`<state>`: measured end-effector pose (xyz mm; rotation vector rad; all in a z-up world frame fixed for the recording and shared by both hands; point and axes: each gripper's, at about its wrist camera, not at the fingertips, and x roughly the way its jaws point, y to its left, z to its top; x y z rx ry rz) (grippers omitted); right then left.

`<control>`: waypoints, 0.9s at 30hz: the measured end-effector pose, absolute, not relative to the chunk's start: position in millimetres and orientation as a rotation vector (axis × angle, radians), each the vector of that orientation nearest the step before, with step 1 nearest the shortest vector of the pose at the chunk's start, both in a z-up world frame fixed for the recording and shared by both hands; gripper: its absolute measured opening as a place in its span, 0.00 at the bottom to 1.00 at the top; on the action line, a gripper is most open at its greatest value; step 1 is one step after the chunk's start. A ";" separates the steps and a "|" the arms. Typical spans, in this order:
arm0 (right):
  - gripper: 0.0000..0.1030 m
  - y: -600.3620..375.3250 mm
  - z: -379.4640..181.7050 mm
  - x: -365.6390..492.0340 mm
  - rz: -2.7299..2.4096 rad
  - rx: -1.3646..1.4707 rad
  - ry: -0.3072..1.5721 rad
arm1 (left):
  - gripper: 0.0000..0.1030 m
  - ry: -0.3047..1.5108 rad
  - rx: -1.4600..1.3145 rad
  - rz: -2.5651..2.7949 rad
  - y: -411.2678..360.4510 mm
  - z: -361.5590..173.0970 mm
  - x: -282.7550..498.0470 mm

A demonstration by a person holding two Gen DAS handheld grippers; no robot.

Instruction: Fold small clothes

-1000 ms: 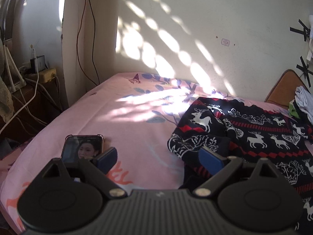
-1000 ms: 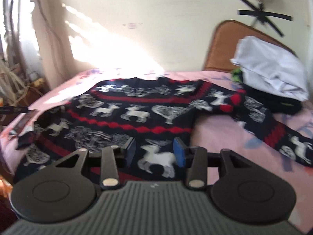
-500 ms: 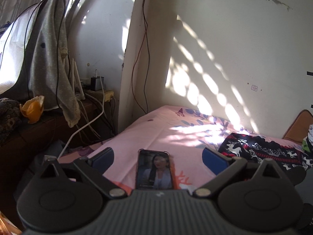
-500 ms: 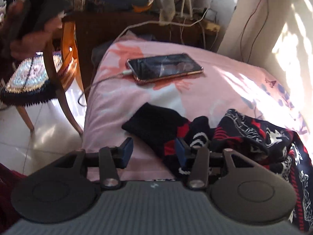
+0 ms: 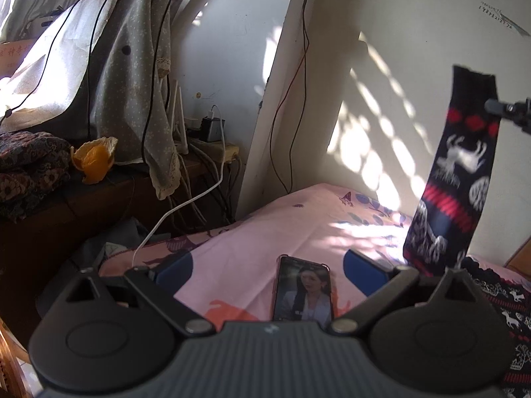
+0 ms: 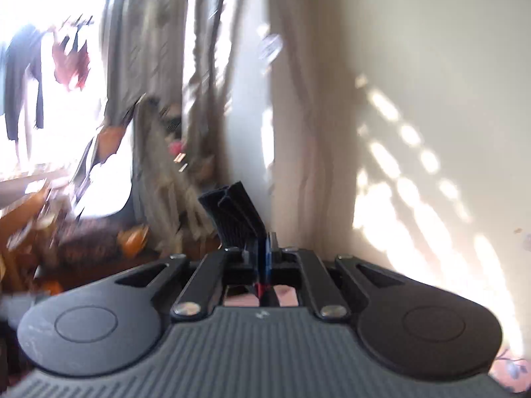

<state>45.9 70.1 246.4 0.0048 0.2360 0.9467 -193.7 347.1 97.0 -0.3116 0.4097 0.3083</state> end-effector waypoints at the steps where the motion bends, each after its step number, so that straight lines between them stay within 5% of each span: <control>1: 0.07 45.1 260.7 57.5 0.886 0.069 0.210 | 0.98 0.414 -0.310 0.297 343.4 96.4 -188.2; 5: 0.07 -74.7 274.6 92.6 0.614 0.250 0.183 | 0.98 0.445 -0.295 0.206 319.9 93.8 -151.2; 13: 0.07 -234.9 173.2 85.9 0.262 0.366 0.299 | 0.98 0.545 -0.222 -0.087 217.3 88.0 -12.3; 21: 0.07 -291.1 112.7 68.0 0.207 0.536 0.413 | 0.94 0.795 -0.121 -0.232 103.6 39.8 133.0; 22: 0.07 -292.1 111.6 65.0 0.214 0.537 0.413 | 0.88 0.820 -0.080 -0.202 93.9 31.2 144.3; 24: 0.07 -284.9 113.0 65.3 0.229 0.523 0.415 | 0.35 0.881 -0.048 -0.179 85.2 17.3 161.0; 26: 0.07 -282.4 113.9 64.8 0.246 0.503 0.416 | 0.13 0.821 -0.098 -0.146 99.1 30.7 164.3; 27: 0.07 -282.3 113.4 63.8 0.258 0.495 0.416 | 0.11 0.778 -0.122 -0.126 108.5 39.9 162.6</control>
